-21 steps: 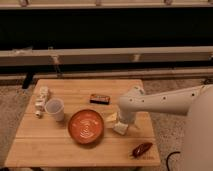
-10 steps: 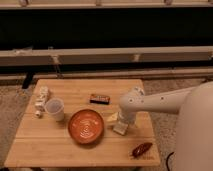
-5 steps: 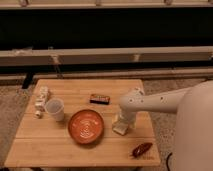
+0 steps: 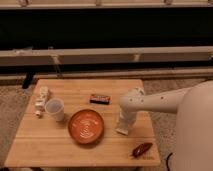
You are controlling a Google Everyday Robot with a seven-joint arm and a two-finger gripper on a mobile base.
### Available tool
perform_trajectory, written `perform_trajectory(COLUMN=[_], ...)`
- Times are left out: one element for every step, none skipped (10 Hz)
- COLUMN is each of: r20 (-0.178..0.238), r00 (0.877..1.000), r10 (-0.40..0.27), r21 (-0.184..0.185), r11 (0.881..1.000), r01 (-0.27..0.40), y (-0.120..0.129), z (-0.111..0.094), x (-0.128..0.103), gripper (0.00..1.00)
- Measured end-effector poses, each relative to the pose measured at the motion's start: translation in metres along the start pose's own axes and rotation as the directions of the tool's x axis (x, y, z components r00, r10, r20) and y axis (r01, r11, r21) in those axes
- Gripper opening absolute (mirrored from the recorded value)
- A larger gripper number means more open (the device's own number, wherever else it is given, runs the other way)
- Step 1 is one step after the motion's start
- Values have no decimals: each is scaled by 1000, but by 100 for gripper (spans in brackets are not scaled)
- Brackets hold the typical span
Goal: Place the white sponge in the ceramic bowl
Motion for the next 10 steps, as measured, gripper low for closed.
perform_trajectory(r20=[1,4,9,9,12,14,16,17,19,22], r00=[1000,1000,999,999,999,998,997,996,995,992], r10=[-6,-13,-33,-42,-52,-61,-73,-88,-99,-124], r21=[2,1,0,0,0,2,3,5,7,11], r11=[1000,1000,999,999,999,998,997,996,995,992], r01=[6,13,33,42,52,61,73,88,99,124], y=[0,1,5,7,9,10,12,15,18,24], z=[-2,-6,-24,-34,-43,-49,-53,-61,-68,-84], x=[0,-1,-2,-3,-4,-4,-5,-5,-5,-5], gripper=[13,13,13,13,13,13,13,13,13,13])
